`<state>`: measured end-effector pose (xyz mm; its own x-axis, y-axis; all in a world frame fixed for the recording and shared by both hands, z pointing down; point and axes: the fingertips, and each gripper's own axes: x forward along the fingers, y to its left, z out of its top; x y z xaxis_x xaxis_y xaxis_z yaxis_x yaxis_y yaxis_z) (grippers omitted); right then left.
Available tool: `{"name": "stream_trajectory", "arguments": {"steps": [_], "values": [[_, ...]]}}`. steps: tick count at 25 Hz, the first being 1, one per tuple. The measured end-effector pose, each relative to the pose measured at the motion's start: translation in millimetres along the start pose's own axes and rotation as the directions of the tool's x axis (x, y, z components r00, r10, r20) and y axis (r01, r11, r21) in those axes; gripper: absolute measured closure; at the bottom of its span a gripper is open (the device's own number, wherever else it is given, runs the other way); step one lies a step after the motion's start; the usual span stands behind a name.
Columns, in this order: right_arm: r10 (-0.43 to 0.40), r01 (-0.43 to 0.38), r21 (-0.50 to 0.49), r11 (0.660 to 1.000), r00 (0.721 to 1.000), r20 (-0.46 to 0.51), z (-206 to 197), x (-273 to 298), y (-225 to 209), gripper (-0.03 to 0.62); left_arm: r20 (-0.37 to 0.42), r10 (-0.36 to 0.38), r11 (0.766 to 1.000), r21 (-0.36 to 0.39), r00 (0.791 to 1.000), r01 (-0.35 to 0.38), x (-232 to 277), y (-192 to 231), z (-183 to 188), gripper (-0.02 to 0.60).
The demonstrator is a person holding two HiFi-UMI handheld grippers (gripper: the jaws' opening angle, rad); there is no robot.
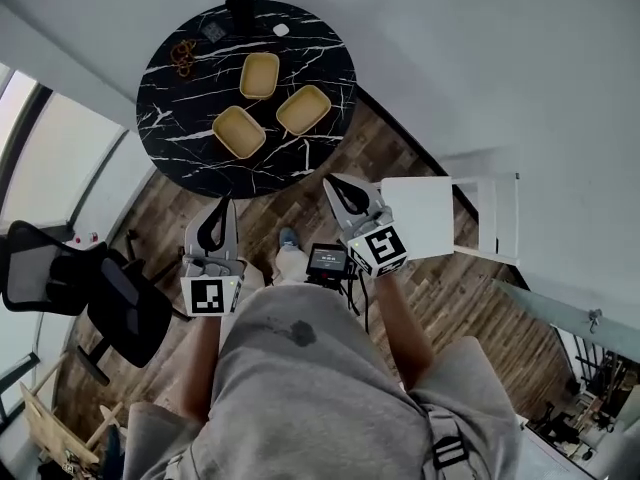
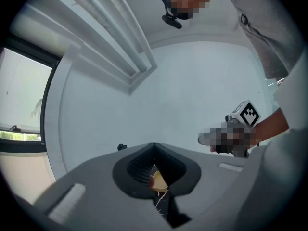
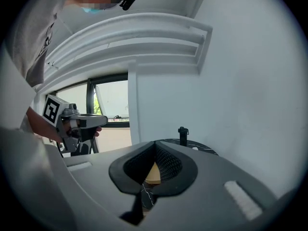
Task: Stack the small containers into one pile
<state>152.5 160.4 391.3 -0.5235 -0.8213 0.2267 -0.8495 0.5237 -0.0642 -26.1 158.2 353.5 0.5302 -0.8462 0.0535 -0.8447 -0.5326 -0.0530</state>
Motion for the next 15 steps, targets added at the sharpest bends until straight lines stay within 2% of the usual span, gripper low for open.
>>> {"name": "stream_trajectory", "arguments": {"steps": [3,7,12,15], "values": [[0.02,-0.017,0.053,0.998,0.999,-0.049,-9,28,-17,0.58,-0.05,0.002,1.0,-0.018,0.999,-0.003,16,12,-11,0.584],[0.002,0.014,0.112,0.994,0.99,-0.14,-33,70,-50,0.58,-0.059,-0.002,0.999,-0.05,0.998,-0.001,47,44,-31,0.584],[-0.037,0.085,0.185,0.979,0.967,-0.252,-66,111,-93,0.58,-0.177,-0.051,0.997,-0.068,0.983,0.039,86,81,-56,0.584],[-0.046,0.123,0.225,0.967,0.947,-0.318,-90,129,-128,0.58,-0.149,-0.036,0.998,-0.055,0.988,0.028,118,100,-57,0.584]]}}
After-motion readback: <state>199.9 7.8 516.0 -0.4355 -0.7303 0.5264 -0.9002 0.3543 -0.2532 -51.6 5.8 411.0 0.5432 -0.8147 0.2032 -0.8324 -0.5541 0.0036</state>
